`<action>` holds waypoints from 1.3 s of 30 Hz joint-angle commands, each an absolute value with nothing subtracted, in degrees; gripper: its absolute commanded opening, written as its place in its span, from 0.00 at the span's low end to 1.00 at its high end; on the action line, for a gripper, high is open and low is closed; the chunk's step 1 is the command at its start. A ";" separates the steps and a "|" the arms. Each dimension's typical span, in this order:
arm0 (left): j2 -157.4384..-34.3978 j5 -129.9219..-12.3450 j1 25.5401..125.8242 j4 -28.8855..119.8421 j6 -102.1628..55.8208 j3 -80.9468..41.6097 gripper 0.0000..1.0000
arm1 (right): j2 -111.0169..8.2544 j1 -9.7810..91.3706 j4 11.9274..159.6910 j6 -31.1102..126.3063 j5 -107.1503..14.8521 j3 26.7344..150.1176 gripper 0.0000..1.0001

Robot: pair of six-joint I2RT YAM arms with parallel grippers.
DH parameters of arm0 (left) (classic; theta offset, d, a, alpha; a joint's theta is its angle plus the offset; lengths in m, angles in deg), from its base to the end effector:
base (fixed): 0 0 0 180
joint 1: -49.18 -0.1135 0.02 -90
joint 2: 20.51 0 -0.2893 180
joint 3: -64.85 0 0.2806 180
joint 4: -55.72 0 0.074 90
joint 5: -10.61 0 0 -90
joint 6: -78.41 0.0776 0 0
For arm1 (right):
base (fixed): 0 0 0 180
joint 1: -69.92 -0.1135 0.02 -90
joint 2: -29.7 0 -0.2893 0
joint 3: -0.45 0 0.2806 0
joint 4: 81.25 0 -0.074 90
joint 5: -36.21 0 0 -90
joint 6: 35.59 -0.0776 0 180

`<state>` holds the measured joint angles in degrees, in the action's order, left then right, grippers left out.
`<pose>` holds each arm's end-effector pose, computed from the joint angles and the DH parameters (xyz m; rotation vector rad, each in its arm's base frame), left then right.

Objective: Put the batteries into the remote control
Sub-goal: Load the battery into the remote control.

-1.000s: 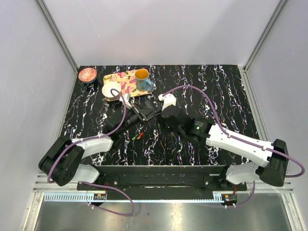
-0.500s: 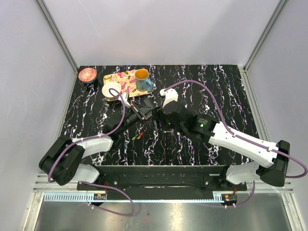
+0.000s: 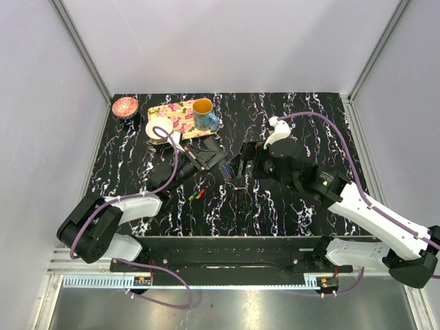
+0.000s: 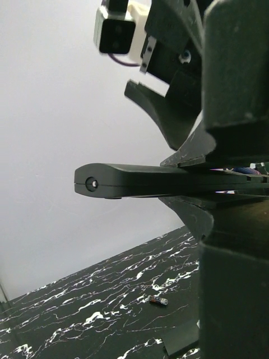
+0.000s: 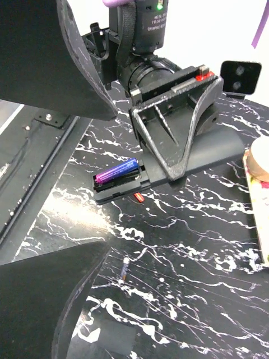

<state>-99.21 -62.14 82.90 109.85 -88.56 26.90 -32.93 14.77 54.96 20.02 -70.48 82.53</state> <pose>0.2534 -0.1968 0.2483 -0.2996 1.5771 -1.7774 0.1821 0.2226 0.4027 -0.1777 2.0417 0.7146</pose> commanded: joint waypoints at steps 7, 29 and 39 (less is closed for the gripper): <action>-98.21 -63.05 82.67 115.27 -88.50 26.57 0.00 | -34.02 26.32 61.96 6.17 -42.74 75.81 1.00; -94.25 -63.66 82.67 110.44 -86.48 27.19 0.00 | -40.17 29.40 73.57 -1.48 -35.24 71.77 0.89; -91.97 -64.89 82.67 107.01 -84.89 27.45 0.00 | -39.73 30.63 75.86 -3.94 -34.89 70.01 0.85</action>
